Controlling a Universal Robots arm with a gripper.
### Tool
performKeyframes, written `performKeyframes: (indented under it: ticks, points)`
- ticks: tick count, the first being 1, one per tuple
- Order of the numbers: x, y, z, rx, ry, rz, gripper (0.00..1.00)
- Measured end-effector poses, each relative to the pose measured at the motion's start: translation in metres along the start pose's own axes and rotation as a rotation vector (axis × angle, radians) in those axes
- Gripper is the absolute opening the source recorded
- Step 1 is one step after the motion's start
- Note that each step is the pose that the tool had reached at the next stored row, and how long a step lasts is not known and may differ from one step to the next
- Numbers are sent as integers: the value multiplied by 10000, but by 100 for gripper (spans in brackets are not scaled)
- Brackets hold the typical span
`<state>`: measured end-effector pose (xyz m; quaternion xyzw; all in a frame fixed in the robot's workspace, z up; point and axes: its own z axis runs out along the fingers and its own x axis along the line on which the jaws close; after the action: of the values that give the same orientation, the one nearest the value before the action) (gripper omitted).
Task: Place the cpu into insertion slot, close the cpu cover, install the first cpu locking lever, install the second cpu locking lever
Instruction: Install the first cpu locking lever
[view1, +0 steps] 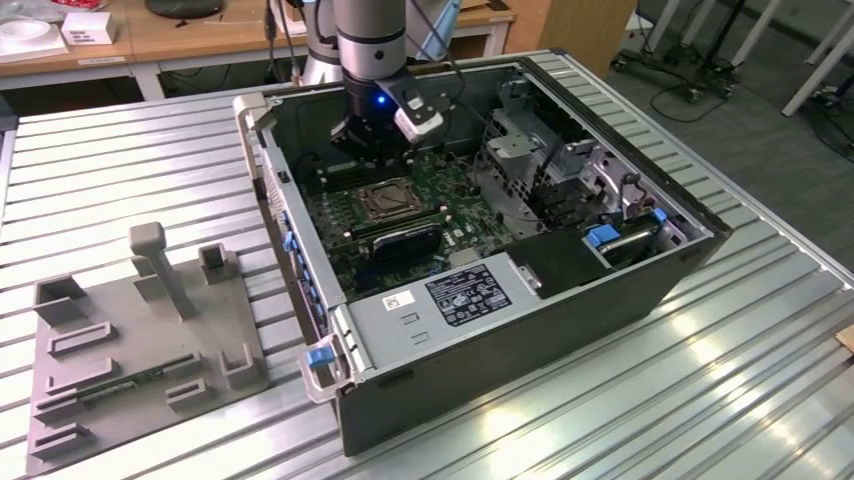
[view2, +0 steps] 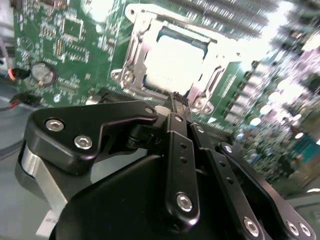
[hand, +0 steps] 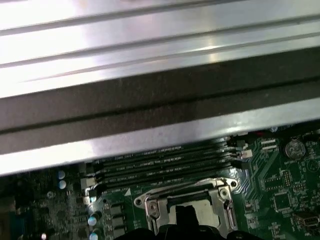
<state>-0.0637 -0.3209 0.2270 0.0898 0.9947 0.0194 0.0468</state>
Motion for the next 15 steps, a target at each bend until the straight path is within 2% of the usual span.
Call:
performKeyframes:
  ticks: [1, 2, 8, 12, 15]
  points:
    - [0, 0, 0, 149, 26, -32, 11]
    - [0, 0, 0, 194, 27, -44, 11]
    - [-6, 1, 1, 196, 29, -89, 11]
    - [-14, 3, 4, 156, 45, -536, 11]
    - [-25, 4, 6, 144, 50, -661, 11]
